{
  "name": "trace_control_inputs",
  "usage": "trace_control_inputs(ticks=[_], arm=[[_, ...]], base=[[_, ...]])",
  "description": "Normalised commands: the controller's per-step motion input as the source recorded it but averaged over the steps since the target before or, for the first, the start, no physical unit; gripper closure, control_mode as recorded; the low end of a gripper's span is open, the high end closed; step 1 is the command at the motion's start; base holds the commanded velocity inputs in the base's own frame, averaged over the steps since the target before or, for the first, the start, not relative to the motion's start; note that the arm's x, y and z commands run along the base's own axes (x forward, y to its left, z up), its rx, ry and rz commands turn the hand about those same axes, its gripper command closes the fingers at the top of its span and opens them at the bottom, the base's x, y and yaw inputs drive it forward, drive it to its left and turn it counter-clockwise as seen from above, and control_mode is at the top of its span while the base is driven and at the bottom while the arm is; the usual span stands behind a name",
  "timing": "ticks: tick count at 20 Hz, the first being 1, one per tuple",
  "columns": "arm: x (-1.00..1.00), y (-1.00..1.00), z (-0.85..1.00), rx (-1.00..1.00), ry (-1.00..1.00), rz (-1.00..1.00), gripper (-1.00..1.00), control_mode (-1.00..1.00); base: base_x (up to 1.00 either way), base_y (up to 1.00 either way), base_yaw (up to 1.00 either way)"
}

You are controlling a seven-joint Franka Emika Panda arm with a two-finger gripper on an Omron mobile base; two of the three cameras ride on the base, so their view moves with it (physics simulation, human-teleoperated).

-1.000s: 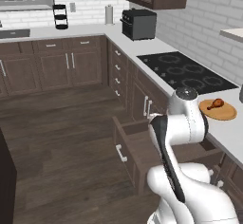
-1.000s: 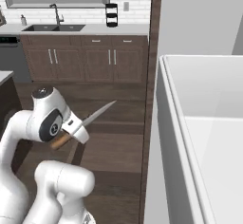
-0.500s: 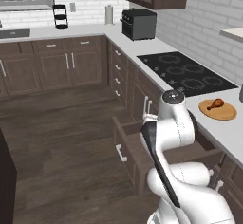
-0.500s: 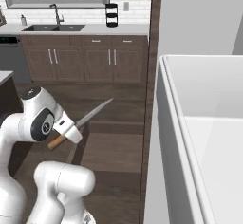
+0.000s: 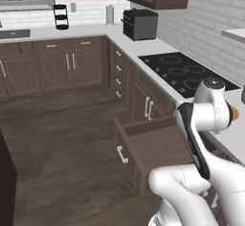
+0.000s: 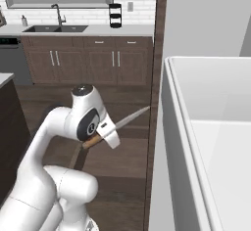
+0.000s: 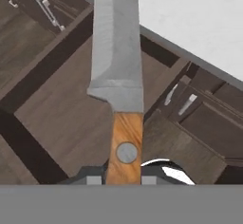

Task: Pick up the knife from the drawer and place it on the cutting board. Then place the meat from the plate to the cutting board.

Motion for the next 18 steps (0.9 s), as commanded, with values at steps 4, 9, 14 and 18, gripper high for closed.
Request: trace_control_inputs(ticks=[4, 9, 14, 18], arm=[[0.38, -1.00, 0.00, 0.28, 0.13, -0.23, 1.00, -1.00], [0.41, -0.97, -0.11, 0.20, 0.08, -0.26, 1.00, -1.00], [0.59, -0.47, -0.31, -0.05, 0.01, -0.29, 1.00, -1.00], [0.51, -0.55, -0.23, -0.16, 0.00, -0.23, 1.00, -1.00]], base=[[0.00, 0.00, 0.00], [0.00, 0.00, 0.00], [0.00, 0.00, 0.00], [0.00, 0.00, 0.00]])
